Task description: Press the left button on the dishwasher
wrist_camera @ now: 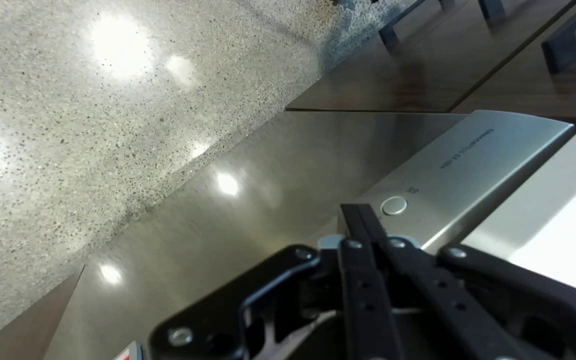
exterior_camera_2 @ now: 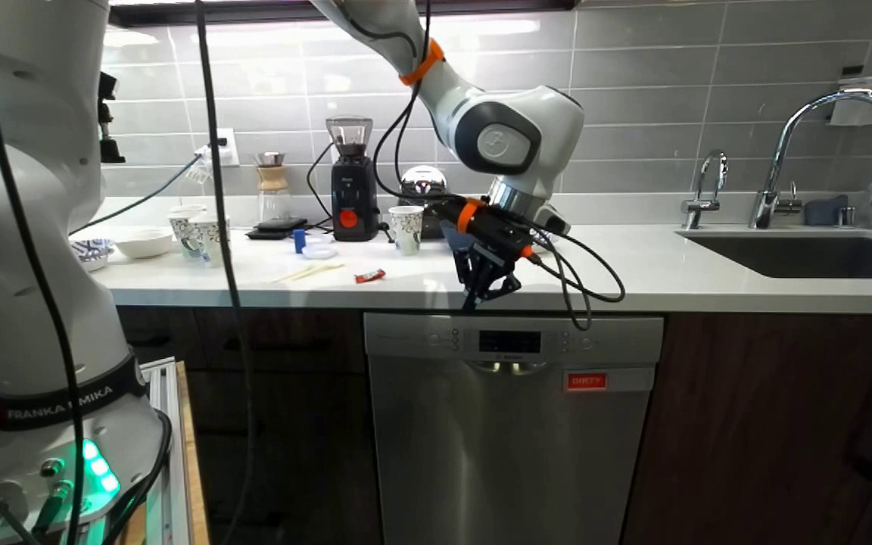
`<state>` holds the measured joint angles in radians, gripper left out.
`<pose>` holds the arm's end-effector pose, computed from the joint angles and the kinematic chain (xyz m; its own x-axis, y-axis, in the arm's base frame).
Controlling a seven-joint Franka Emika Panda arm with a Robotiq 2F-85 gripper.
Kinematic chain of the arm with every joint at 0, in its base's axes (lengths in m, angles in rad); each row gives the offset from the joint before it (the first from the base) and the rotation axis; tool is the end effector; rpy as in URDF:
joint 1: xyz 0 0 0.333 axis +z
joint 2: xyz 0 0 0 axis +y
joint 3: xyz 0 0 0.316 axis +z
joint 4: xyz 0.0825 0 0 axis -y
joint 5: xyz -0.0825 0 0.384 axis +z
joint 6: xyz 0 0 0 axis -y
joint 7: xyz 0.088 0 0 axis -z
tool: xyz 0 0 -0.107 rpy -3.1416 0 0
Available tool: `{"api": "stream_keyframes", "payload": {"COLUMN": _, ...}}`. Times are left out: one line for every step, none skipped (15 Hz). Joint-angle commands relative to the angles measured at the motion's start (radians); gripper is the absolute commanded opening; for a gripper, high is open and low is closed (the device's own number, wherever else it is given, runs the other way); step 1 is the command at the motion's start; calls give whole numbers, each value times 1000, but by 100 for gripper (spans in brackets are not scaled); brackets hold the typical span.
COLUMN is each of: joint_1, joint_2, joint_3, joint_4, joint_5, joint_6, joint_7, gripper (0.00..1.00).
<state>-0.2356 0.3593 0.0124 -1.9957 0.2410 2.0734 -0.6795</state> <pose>0.5628 -0.1153 0.2609 0.9402 0.3205 -0.1154 0.2712 -0.9092 -0.3158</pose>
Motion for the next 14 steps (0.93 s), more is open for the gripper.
{"api": "stream_keyframes", "payload": {"joint_1": 20, "joint_2": -118, "joint_3": -16, "joint_4": -53, "joint_5": -14, "joint_6": -5, "joint_7": 24, "gripper": 26}}
{"api": "stream_keyframes", "payload": {"joint_1": 22, "joint_2": -153, "joint_3": -19, "joint_4": -67, "joint_5": -13, "joint_6": -9, "joint_7": 31, "gripper": 27}}
{"api": "stream_keyframes", "payload": {"joint_1": 26, "joint_2": -188, "joint_3": -25, "joint_4": -85, "joint_5": -20, "joint_6": -3, "joint_7": 40, "gripper": 33}}
{"api": "stream_keyframes", "payload": {"joint_1": 29, "joint_2": -217, "joint_3": -31, "joint_4": -98, "joint_5": -28, "joint_6": -7, "joint_7": 44, "gripper": 40}}
{"api": "stream_keyframes", "payload": {"joint_1": 33, "joint_2": -248, "joint_3": -36, "joint_4": -114, "joint_5": -35, "joint_6": -7, "joint_7": 47, "gripper": 47}}
{"api": "stream_keyframes", "payload": {"joint_1": 33, "joint_2": -281, "joint_3": -41, "joint_4": -130, "joint_5": -27, "joint_6": -11, "joint_7": 40, "gripper": 54}}
{"api": "stream_keyframes", "payload": {"joint_1": 36, "joint_2": -308, "joint_3": -49, "joint_4": -144, "joint_5": -29, "joint_6": -12, "joint_7": 42, "gripper": 60}}
{"api": "stream_keyframes", "payload": {"joint_1": 38, "joint_2": -337, "joint_3": -58, "joint_4": -161, "joint_5": -23, "joint_6": -11, "joint_7": 45, "gripper": 68}}
{"api": "stream_keyframes", "payload": {"joint_1": 40, "joint_2": -359, "joint_3": -66, "joint_4": -173, "joint_5": -24, "joint_6": -15, "joint_7": 46, "gripper": 74}}
{"api": "stream_keyframes", "payload": {"joint_1": 42, "joint_2": -382, "joint_3": -76, "joint_4": -187, "joint_5": -31, "joint_6": -19, "joint_7": 57, "gripper": 81}}
{"api": "stream_keyframes", "payload": {"joint_1": 43, "joint_2": -403, "joint_3": -86, "joint_4": -201, "joint_5": -39, "joint_6": -18, "joint_7": 64, "gripper": 88}}
{"api": "stream_keyframes", "payload": {"joint_1": 45, "joint_2": -420, "joint_3": -95, "joint_4": -214, "joint_5": -43, "joint_6": -13, "joint_7": 65, "gripper": 95}}
{"api": "stream_keyframes", "payload": {"joint_1": 45, "joint_2": -432, "joint_3": -104, "joint_4": -217, "joint_5": -15, "joint_6": -28, "joint_7": 42, "gripper": 99}}
{"api": "stream_keyframes", "payload": {"joint_1": 48, "joint_2": -441, "joint_3": -112, "joint_4": -221, "joint_5": 6, "joint_6": -44, "joint_7": 24, "gripper": 100}}
